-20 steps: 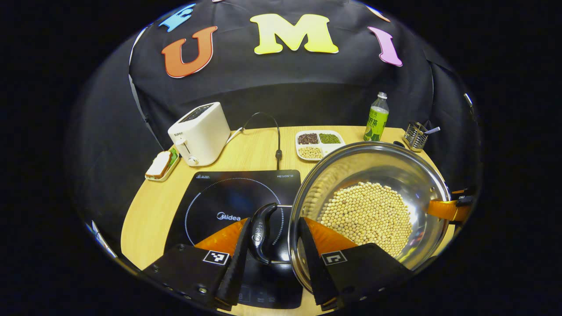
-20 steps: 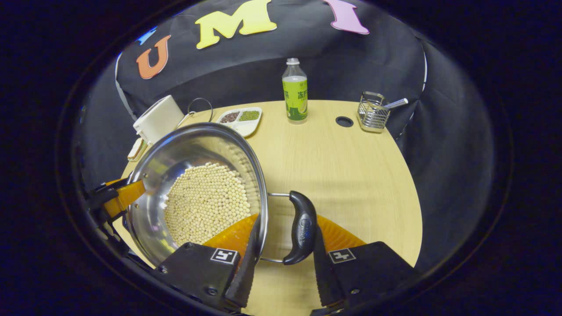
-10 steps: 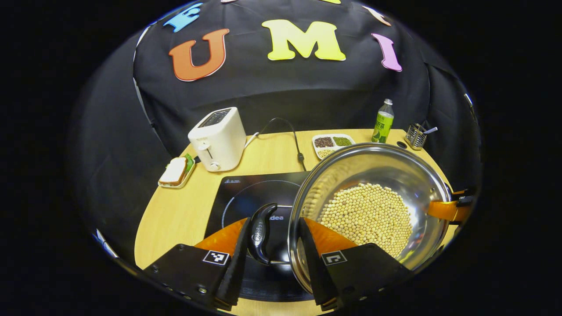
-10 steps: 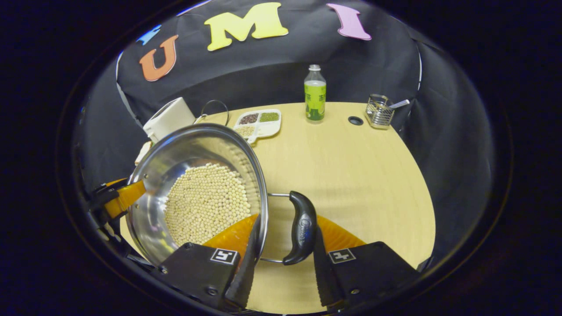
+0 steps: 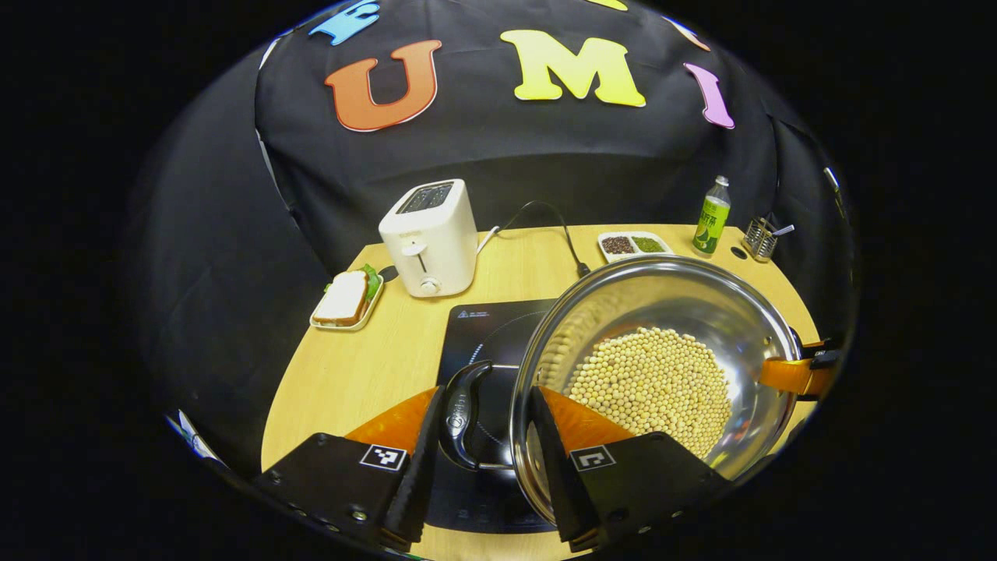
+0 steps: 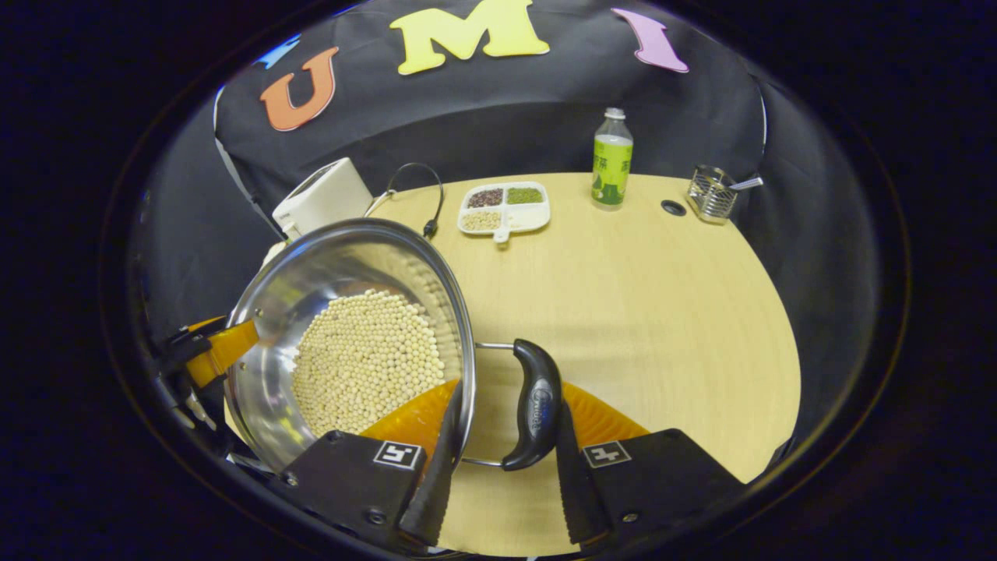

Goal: First push the handle of the pot to place it horizontally, then grasp the pot with both hands and set it on the induction cooktop.

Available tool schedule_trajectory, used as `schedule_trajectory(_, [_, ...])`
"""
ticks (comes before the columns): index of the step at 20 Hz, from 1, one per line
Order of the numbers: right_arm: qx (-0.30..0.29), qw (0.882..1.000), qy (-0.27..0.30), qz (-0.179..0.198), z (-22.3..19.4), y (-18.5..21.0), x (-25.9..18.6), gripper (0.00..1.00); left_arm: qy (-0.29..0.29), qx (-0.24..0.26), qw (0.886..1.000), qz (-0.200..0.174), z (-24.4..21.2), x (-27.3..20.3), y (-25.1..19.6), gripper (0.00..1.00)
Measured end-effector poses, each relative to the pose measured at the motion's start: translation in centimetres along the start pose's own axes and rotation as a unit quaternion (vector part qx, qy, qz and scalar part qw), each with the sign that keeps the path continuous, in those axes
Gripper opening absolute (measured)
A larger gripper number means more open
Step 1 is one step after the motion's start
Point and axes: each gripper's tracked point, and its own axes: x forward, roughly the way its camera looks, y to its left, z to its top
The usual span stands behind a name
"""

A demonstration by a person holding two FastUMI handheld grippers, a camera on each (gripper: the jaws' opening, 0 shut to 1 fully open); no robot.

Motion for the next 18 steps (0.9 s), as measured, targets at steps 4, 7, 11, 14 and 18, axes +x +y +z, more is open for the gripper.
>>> schedule_trajectory(4, [0.002, 1.0, 0.009, -0.001, 0.0, 2.7, 1.5, 0.59, 0.005, 0.004, 1.0, 0.004, 0.0, 1.5, 2.6, 0.61])
schedule_trajectory(7, [0.002, 1.0, 0.014, -0.003, 0.3, 4.4, 2.5, 0.59, 0.009, 0.0, 1.0, 0.007, -0.1, 2.4, 4.2, 0.61])
schedule_trajectory(11, [0.0, 1.0, 0.017, -0.006, 0.7, 5.6, 3.3, 0.59, 0.007, -0.004, 1.0, 0.006, 0.1, 3.4, 5.3, 0.61])
schedule_trajectory(14, [0.004, 1.0, 0.021, -0.013, 0.6, 5.7, 3.8, 0.59, 0.012, -0.002, 1.0, 0.0, -0.2, 4.2, 5.4, 0.61])
schedule_trajectory(18, [0.007, 1.0, 0.014, -0.017, 0.5, 5.5, 4.1, 0.6, 0.008, 0.0, 1.0, -0.007, -0.9, 5.1, 5.2, 0.61])
